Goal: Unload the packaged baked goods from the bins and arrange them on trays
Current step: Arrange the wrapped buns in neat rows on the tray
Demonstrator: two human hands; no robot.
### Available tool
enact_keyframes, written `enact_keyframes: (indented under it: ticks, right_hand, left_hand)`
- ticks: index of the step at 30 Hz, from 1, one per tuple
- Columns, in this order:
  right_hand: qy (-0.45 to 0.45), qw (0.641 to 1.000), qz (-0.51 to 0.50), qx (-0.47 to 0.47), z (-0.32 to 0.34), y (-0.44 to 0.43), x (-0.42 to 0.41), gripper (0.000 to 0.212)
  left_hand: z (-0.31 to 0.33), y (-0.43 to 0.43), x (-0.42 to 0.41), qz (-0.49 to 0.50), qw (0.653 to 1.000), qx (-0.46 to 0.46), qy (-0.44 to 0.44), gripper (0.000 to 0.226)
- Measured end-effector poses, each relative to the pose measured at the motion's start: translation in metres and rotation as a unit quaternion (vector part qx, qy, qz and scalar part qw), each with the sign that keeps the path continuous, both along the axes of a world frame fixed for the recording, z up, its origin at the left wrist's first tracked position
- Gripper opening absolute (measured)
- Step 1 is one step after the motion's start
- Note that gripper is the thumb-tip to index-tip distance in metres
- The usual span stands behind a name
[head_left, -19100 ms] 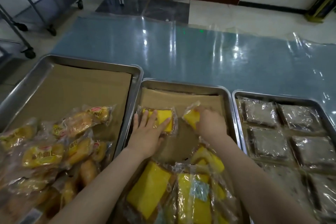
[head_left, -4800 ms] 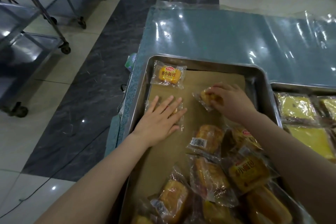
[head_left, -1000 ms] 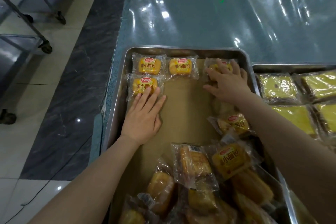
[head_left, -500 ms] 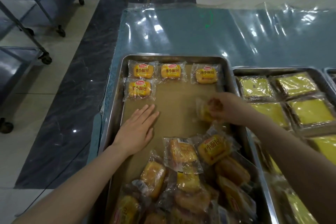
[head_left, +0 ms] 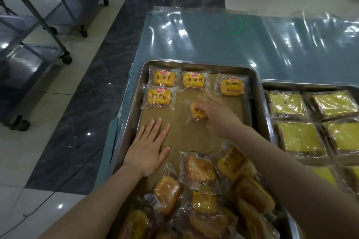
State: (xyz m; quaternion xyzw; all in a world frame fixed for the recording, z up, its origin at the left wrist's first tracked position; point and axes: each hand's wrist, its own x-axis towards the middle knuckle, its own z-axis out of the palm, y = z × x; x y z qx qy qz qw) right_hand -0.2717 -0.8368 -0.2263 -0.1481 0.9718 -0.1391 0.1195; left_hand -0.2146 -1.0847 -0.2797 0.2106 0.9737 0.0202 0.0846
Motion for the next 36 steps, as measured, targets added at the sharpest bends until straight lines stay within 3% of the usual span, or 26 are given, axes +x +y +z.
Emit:
enact_keyframes:
  ticks: [4, 9, 12, 14, 17, 20, 22, 25, 27, 29, 34, 36]
  right_hand:
    - [-0.023, 0.994, 0.076, 0.079, -0.025, -0.009, -0.002, 0.085]
    - [0.049, 0.991, 0.065, 0.108, -0.041, -0.032, -0.013, 0.088]
    - [0.044, 0.992, 0.046, 0.112, -0.043, -0.04, -0.019, 0.09]
    - [0.033, 0.994, 0.042, 0.099, -0.04, -0.039, -0.018, 0.091]
    - [0.03, 1.0, 0.002, -0.001, -0.021, -0.035, -0.01, 0.095]
    - [0.036, 0.99, -0.043, -0.127, 0.004, -0.014, 0.01, 0.067]
    - [-0.026, 0.984, -0.056, -0.168, 0.015, 0.011, 0.034, 0.042]
    - [-0.127, 0.976, -0.078, -0.16, 0.02, 0.046, 0.073, 0.036]
    - [-0.137, 0.972, -0.088, -0.167, 0.02, 0.061, 0.092, 0.032]
    - [-0.124, 0.976, -0.084, -0.156, 0.018, 0.066, 0.104, 0.031]
    - [-0.022, 0.996, -0.086, 0.008, 0.013, 0.056, 0.107, 0.038]
    - [0.015, 0.996, -0.092, 0.005, 0.015, 0.05, 0.107, 0.041]
  left_hand:
    - [0.0, 0.0, -0.001, 0.0, 1.0, 0.005, 0.002, 0.065]
    - [-0.003, 0.0, -0.001, -0.001, 1.0, 0.005, 0.01, 0.064]
    - [-0.003, 0.0, -0.001, -0.001, 1.0, -0.004, 0.006, 0.063]
    - [-0.002, 0.0, -0.001, 0.0, 1.0, -0.002, 0.002, 0.063]
    - [0.001, 0.001, -0.002, -0.001, 1.0, 0.007, -0.014, 0.063]
    - [0.013, -0.001, -0.007, 0.005, 0.996, 0.035, -0.082, 0.066]
    - [0.022, 0.0, -0.005, 0.027, 0.989, 0.069, -0.126, 0.066]
    - [0.037, 0.012, 0.011, 0.106, 0.964, 0.191, -0.152, 0.054]
    - [0.047, 0.024, 0.024, 0.146, 0.936, 0.267, -0.178, 0.047]
    - [0.058, 0.036, 0.037, 0.166, 0.918, 0.292, -0.208, 0.046]
    - [0.082, 0.061, 0.057, 0.245, 0.884, 0.267, -0.293, 0.071]
    - [0.085, 0.069, 0.061, 0.243, 0.884, 0.242, -0.317, 0.061]
